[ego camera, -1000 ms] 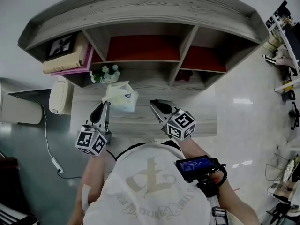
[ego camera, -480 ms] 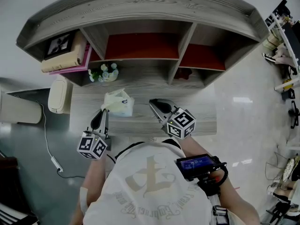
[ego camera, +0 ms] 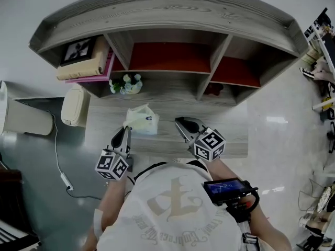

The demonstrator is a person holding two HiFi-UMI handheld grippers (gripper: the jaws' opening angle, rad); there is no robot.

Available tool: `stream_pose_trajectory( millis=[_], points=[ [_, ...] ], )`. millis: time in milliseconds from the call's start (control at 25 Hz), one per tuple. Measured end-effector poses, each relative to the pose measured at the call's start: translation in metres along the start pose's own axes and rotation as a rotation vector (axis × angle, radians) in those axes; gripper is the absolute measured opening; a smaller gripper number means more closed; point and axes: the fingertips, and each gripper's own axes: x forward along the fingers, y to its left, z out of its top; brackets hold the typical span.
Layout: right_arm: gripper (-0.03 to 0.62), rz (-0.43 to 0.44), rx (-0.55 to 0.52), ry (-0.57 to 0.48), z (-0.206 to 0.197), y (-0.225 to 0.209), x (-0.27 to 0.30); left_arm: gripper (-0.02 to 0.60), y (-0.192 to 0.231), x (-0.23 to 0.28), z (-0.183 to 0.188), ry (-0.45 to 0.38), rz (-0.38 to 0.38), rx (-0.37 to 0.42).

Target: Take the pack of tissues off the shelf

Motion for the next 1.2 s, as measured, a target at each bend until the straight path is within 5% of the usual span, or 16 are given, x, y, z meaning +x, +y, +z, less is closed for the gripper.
stream_pose_trajectory(
  millis=[1200],
  points=[
    [0.003,0.011,-0.017,0.002,-0.002,0.001,0.003,0.031,0.001,0.003,-0.013,0.017,-0.006,-0.012]
  ],
)
